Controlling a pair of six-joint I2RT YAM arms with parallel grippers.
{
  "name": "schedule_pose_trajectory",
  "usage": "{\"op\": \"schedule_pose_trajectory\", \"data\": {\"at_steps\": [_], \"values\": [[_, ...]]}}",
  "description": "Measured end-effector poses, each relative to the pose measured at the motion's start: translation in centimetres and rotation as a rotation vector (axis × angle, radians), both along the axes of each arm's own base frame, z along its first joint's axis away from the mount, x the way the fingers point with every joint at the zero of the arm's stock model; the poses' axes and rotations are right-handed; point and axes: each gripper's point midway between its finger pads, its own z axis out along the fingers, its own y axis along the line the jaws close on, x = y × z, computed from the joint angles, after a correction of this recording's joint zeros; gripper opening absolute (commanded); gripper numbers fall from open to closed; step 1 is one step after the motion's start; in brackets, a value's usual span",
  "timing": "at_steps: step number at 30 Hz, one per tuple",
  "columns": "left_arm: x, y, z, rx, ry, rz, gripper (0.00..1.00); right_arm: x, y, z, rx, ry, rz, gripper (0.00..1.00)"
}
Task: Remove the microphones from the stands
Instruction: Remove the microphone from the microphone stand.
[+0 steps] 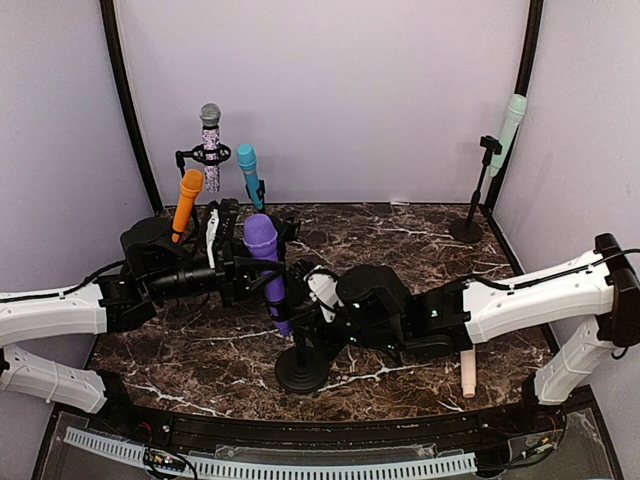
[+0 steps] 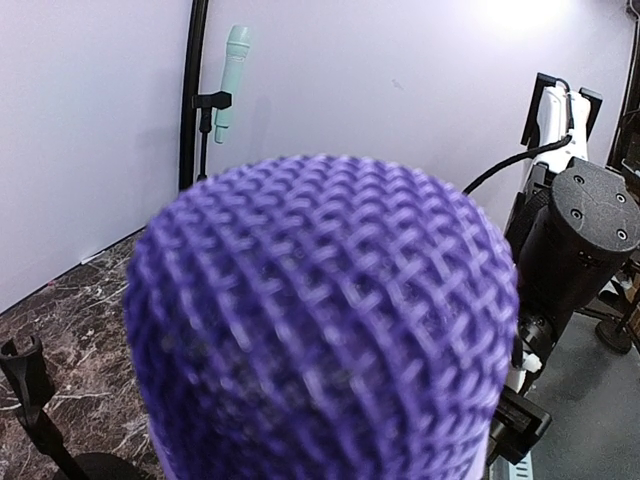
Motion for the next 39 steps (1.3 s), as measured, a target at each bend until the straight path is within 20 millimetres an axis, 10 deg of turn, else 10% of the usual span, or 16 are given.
{"op": "schedule_pose_trajectory", "data": {"at_steps": [39], "values": [[3.2, 1.6, -0.5, -0.002, 0.191, 0.09, 0.0, 0.4, 0.0, 0.2, 0.068, 0.058, -0.062, 0.0]]}}
